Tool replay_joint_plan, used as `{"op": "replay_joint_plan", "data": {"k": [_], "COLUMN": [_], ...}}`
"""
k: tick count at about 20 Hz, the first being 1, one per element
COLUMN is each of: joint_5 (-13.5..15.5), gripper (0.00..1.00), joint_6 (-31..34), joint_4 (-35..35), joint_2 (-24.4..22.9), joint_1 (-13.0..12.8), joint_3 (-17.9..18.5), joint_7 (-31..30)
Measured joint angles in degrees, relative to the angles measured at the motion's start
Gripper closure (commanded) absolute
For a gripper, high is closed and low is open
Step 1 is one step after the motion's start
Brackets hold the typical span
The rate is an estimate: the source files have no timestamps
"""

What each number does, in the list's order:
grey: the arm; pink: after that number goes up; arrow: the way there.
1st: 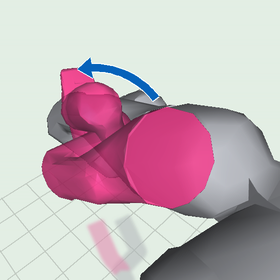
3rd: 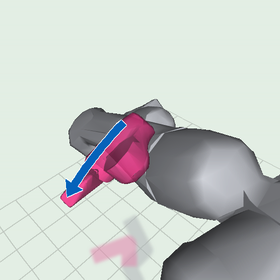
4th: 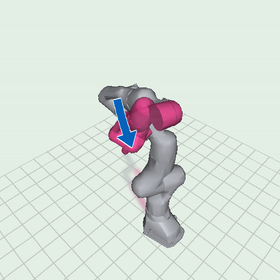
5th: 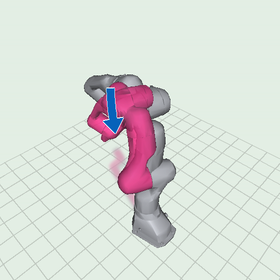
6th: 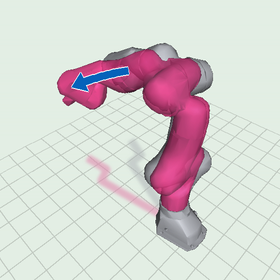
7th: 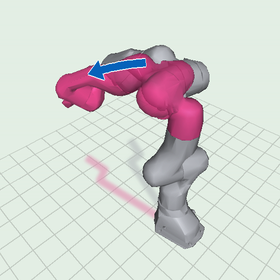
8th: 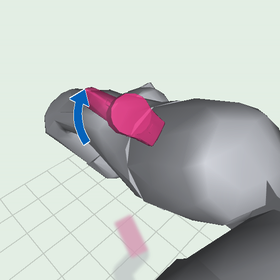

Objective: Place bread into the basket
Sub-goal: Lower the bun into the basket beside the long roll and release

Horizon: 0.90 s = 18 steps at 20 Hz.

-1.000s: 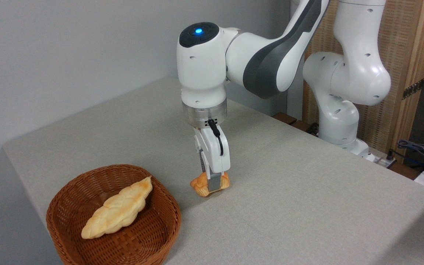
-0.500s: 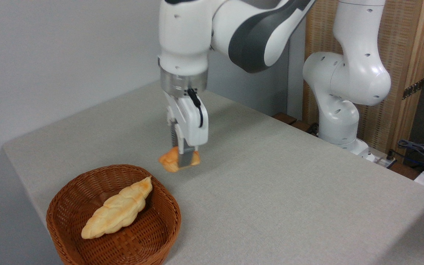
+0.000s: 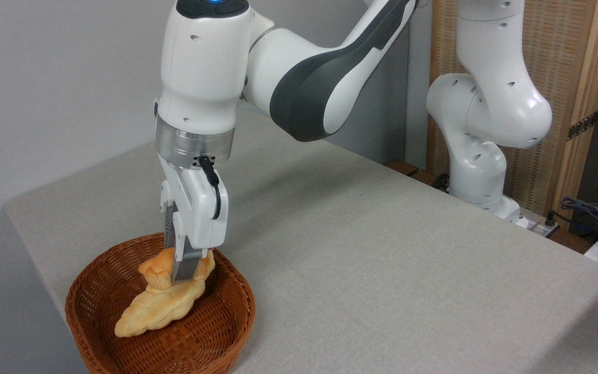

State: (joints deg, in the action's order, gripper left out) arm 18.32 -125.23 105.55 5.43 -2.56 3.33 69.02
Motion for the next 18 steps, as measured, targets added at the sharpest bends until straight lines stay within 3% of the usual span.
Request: {"op": "replay_joint_plan", "data": {"k": [2,5,18], "joint_5": [-3.8,-7.9,-8.5], "gripper": [0.00,0.00,0.00], "joint_6": [-0.1,-0.1,2.2], "joint_4": [-0.1,-0.2,-0.5], "joint_2": [0.0,0.0,-0.4], "joint_1": [0.2,0.7,1.0], "joint_3": [0.0,0.1,0.1], "joint_7": [0.3,0.8,1.6]}}
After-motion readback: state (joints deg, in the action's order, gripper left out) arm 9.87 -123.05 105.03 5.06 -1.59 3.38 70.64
